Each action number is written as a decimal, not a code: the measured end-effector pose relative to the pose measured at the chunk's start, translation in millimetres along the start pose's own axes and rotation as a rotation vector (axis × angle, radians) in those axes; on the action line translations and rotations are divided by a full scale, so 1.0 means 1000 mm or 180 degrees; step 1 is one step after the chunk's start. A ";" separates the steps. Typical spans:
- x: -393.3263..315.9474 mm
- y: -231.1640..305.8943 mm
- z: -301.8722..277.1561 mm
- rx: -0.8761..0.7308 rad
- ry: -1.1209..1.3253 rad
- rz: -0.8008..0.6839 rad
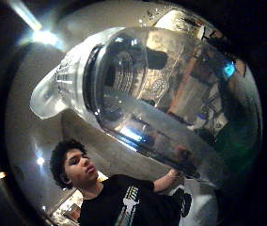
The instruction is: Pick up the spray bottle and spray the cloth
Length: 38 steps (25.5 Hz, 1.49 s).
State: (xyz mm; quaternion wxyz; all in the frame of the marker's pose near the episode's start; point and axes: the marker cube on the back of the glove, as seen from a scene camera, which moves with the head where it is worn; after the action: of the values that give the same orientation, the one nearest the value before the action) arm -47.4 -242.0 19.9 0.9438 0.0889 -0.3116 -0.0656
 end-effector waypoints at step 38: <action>0.043 0.064 0.042 -0.0912 0.1259 0.0519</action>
State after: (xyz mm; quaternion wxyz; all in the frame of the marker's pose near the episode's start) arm -34.0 -192.4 91.1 0.9915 -0.0600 -0.1146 -0.0142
